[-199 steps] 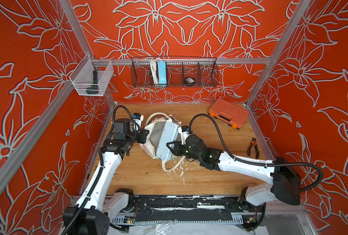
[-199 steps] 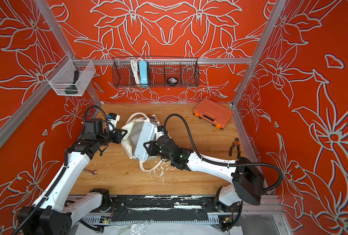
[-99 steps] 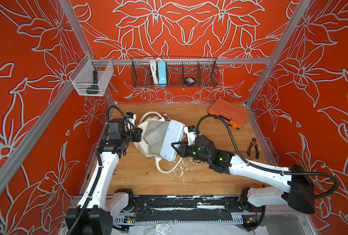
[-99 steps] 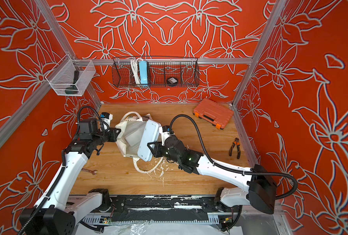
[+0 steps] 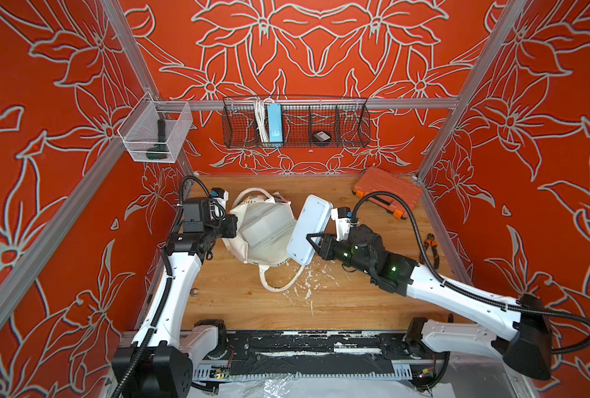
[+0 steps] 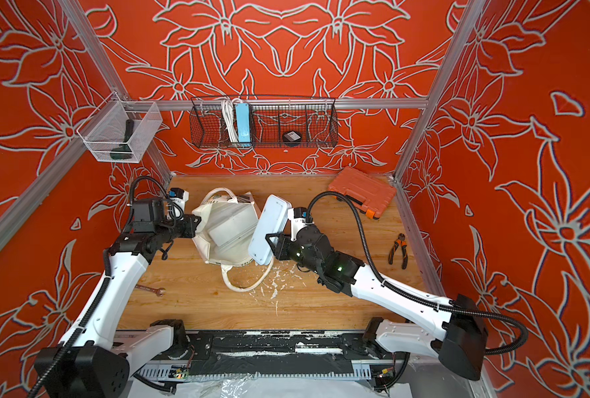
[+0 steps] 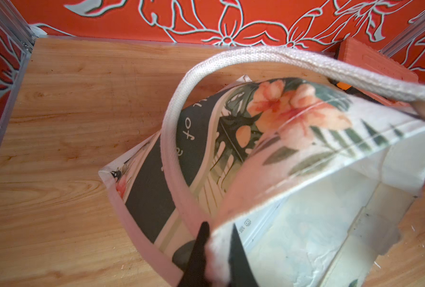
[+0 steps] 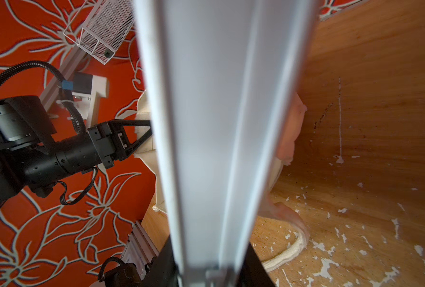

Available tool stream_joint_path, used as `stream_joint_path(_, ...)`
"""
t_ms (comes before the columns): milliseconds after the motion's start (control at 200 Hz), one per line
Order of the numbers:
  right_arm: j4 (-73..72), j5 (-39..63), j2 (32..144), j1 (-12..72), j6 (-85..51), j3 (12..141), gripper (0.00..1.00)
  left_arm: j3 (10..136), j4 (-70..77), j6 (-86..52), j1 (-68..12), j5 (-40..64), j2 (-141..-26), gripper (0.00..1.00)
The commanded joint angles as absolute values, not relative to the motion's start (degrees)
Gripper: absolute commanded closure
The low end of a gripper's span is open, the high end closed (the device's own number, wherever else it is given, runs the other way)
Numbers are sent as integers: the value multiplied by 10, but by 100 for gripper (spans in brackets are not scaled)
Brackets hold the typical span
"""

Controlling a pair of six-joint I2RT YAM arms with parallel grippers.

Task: Take out the pencil case from the canvas bag
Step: Pick up the pencil case from the canvas bag, then place the pencil case at the center of the board.

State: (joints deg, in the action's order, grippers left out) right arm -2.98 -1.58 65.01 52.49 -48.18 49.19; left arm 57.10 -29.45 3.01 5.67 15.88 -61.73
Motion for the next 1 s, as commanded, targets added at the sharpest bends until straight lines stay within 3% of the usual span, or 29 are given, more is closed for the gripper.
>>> stream_joint_path(0,-13,-33,638,510,-479,487,76,546,-331,41,63,132,-617,100)
stream_joint_path(155,15,-33,639,483,-480,503,76,539,-347,24,64,171,-626,100)
stream_joint_path(996,51,33,726,342,-454,592,77,516,-350,21,63,180,-616,100)
